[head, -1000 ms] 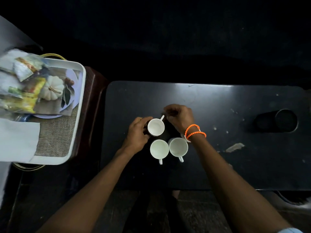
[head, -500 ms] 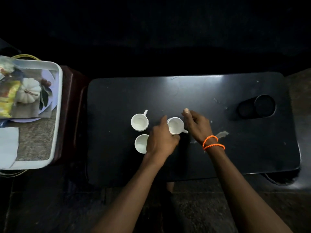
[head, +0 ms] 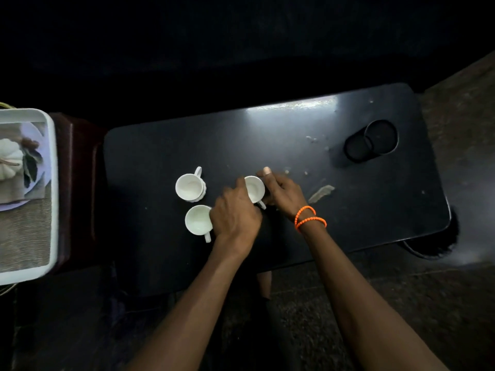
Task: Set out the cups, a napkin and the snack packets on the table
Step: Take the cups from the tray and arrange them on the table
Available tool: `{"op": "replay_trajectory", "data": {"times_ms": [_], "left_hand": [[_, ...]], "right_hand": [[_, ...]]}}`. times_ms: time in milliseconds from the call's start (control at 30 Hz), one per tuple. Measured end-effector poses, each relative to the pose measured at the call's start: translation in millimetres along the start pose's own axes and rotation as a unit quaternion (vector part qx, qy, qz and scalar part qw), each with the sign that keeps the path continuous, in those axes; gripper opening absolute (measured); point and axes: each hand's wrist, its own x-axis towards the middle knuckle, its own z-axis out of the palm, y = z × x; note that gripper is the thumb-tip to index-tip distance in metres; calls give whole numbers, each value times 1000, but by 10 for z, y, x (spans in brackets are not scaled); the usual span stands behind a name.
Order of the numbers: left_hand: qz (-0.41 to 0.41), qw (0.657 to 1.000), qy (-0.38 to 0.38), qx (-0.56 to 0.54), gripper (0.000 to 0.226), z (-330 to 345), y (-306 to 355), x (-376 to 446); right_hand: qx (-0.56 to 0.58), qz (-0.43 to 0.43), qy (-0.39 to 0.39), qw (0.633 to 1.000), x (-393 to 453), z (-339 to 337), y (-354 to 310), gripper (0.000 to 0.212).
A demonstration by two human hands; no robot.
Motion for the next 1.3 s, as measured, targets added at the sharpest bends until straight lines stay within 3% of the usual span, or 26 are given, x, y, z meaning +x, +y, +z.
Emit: {"op": "replay_trajectory", "data": {"times_ms": [167,267,333,533,700,933,1133,1300], "left_hand": [[-75,983,-81,-146,87,199,89,-62],[-119,959,-76,-244,90,258,163,26],[-139,947,-64,-282,85,306,196,57],[-162,939,-35,-301,90,400,151,-17],[-195,908,-56,-367,81,419,78,87],[-158,904,-84,-388,82,500,180,-102],[-162,885,-115,-421,79,710,229,-540],[-153,891,-151,-400,76,852,158,-792]], "right_hand": [[50,31,0,998,-31,-2,30,63],[72,34,-5,997,-51,-12,-25,49],[75,31,-13,997,-48,-26,-40,51],[62,20,-42,997,-29,-15,10,66],[62,10,-51,997,-78,-31,70,61],[100,52,14,994,-194,-171,155,77],[92,77,48,992,-570,-285,489,63],[89,72,76,991,-859,-227,784,52]]}}
